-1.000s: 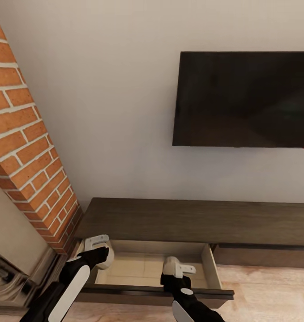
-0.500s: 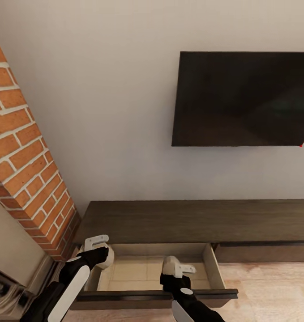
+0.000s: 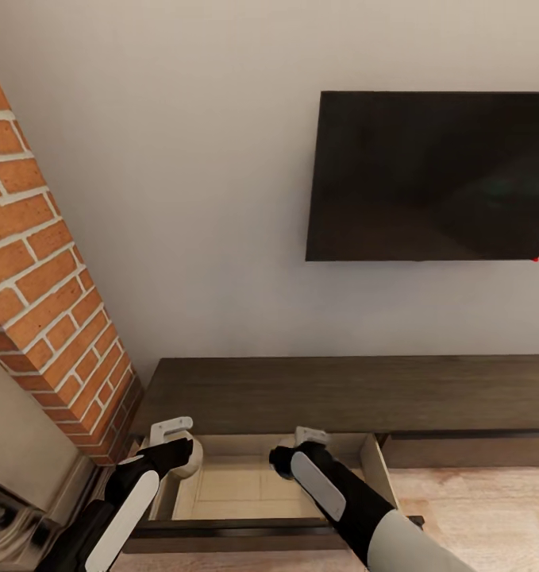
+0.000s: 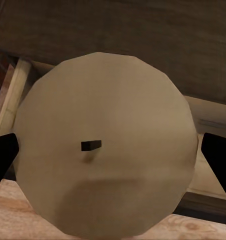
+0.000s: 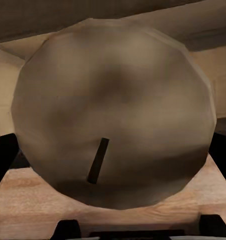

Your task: Place each of the two pumpkins and all three candles from the living room inside a cabinet in the living room (use any cabinet), then make sure every cabinet is closed, and position the cauldron so it is next to a table in the living room.

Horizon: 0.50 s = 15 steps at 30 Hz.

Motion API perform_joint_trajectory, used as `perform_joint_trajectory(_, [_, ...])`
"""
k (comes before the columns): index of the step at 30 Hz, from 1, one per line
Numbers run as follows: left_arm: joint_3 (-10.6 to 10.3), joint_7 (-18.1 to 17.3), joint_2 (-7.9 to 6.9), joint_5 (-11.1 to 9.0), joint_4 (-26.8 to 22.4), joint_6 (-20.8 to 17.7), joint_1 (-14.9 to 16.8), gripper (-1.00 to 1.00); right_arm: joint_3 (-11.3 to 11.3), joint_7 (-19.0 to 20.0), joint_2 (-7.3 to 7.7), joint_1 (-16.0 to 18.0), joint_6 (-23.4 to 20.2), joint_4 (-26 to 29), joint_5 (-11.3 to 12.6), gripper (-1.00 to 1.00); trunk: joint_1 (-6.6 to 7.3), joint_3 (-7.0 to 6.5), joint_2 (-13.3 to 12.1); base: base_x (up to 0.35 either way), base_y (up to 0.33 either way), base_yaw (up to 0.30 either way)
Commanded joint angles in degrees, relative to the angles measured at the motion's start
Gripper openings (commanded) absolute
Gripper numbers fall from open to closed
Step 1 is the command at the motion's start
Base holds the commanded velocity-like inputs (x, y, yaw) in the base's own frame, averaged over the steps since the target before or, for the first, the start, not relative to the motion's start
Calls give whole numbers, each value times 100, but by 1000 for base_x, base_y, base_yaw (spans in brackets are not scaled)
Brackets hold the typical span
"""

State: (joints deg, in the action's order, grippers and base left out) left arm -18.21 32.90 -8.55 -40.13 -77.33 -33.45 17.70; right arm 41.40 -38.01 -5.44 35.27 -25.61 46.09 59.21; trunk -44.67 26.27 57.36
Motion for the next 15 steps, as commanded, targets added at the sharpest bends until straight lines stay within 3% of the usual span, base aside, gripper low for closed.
perform_joint_trajectory(1, [-12, 61, -5, -63, -10, -7, 5, -100, 12, -71, 5, 126, -117, 14, 103, -100, -1, 7, 5, 0, 0, 0])
perform_joint_trajectory(5, [-22, 66, 1, -104, 25, -20, 5, -100, -4, -111, 3, 391, -413, 23, 210, -100, -1, 7, 5, 0, 0, 0])
perform_joint_trajectory(11, [-39, 70, 61, -157, 149, -52, 36, -100, -87, -132, -4, 529, -859, -30, 226, -100, -1, 7, 5, 0, 0, 0])
perform_joint_trajectory(13, [-60, 73, 278, -153, 420, -56, 101, -100, -91, -138, -3, 548, -964, -49, 224, -100, -1, 7, 5, 0, 0, 0])
perform_joint_trajectory(15, [-76, 76, 608, -111, 871, -59, 309, -100, -95, -133, -2, 567, -1001, -82, 223, -100, -1, 7, 5, 0, 0, 0])
